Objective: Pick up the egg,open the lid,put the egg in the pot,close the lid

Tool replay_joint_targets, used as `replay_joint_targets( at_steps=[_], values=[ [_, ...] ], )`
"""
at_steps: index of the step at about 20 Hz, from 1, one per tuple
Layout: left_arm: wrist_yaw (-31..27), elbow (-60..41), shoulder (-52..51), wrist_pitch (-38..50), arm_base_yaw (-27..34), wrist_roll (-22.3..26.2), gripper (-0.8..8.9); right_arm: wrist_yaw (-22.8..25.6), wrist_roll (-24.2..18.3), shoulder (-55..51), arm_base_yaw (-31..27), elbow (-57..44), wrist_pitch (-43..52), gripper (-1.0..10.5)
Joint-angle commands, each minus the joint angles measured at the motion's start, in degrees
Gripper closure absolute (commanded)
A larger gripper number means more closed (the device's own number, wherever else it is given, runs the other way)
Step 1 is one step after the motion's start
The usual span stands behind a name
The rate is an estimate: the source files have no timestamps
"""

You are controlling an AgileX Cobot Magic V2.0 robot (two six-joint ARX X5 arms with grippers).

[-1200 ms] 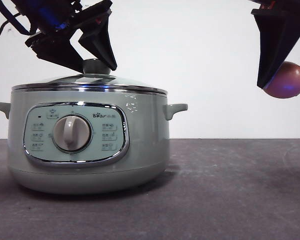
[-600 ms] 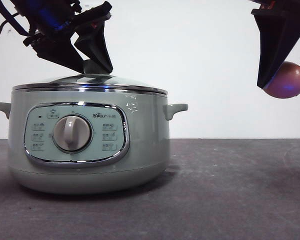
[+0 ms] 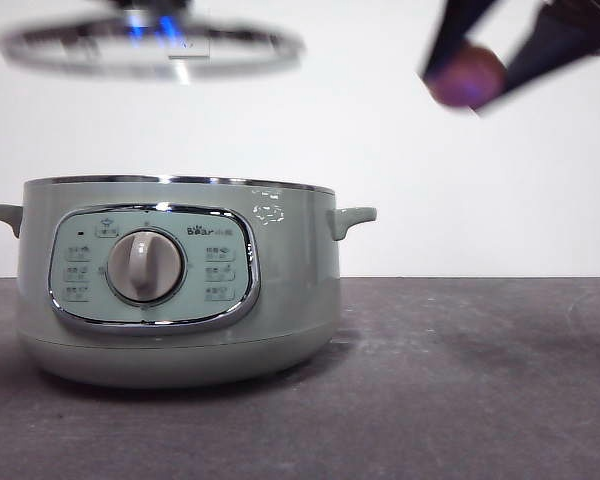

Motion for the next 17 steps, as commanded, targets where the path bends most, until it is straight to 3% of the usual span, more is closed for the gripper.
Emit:
replay_joint_targets(
  at_steps=[1, 9, 14, 17],
  values=[
    [-2.4, 4.4, -4.9, -1.7, -0.2, 2.9, 8.22, -1.1, -1.0, 3.0, 1.8, 4.1, 2.1, 9.6],
    [-7.8, 14.2, -15.9, -15.6, -0.2, 4.1, 8.22, -1.1, -8.6, 28.9, 8.3, 29.7, -4.2, 9.6],
    [-7.8, 14.8, -21.2, -18.9, -0.2, 4.1, 8.22, -0.9, -13.6, 46.6, 10.5, 45.4, -11.8, 9.6],
    [-7.9, 14.8, -22.1, -19.8, -0.2, 4.1, 8.22, 0.1, -15.8, 53.4, 11.9, 49.0, -12.0, 9.6]
  ],
)
